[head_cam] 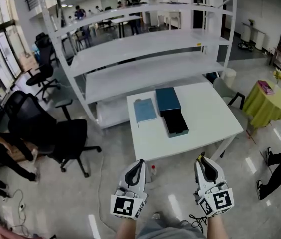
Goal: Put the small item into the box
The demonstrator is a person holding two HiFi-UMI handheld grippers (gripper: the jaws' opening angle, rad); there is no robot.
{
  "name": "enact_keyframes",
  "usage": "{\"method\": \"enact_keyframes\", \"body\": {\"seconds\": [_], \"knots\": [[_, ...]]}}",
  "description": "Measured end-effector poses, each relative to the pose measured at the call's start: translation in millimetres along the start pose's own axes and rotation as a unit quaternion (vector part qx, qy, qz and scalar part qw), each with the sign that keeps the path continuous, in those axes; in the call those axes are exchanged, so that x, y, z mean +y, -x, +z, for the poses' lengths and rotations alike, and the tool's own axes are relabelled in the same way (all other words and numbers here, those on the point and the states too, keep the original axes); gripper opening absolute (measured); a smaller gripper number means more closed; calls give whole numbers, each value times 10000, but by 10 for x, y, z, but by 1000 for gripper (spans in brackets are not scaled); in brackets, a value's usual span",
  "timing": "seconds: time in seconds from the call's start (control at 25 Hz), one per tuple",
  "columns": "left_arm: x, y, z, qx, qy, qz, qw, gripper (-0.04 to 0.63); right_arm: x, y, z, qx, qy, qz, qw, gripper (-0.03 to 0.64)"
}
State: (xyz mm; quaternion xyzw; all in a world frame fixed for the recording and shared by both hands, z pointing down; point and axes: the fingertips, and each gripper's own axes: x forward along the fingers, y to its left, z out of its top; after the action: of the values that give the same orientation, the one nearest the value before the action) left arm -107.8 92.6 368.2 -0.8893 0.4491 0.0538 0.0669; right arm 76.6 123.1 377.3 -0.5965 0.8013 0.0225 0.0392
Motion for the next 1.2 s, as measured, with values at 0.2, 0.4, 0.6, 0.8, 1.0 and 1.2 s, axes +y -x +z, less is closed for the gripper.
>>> {"method": "enact_keyframes", "body": {"seconds": [0.2,0.4,0.6,0.8,1.0,1.2], "knots": [[248,-37,-21,-36,3,1,10000,6,115,-221,-8,-29,67,14,10000,60],[501,-108,-25,-61,-22,-71,10000,6,218,-432,19,-110,117,-45,9999,60],[646,-210,-85,-93,-24,-182,9998,6,240,-548,-46,-91,108,-162,9998,60],[692,-352,-139,-38,49,-273,9996,6,156,-640,-64,-44,83,-279,9996,60],[702,-568,-189,-10,96,-300,9995,6,-13,-798,-72,-8,91,-288,9995,60],[759,-878,-223,-3,127,-202,9997,5,-247,-1052,-89,34,98,-198,9997,60]]}}
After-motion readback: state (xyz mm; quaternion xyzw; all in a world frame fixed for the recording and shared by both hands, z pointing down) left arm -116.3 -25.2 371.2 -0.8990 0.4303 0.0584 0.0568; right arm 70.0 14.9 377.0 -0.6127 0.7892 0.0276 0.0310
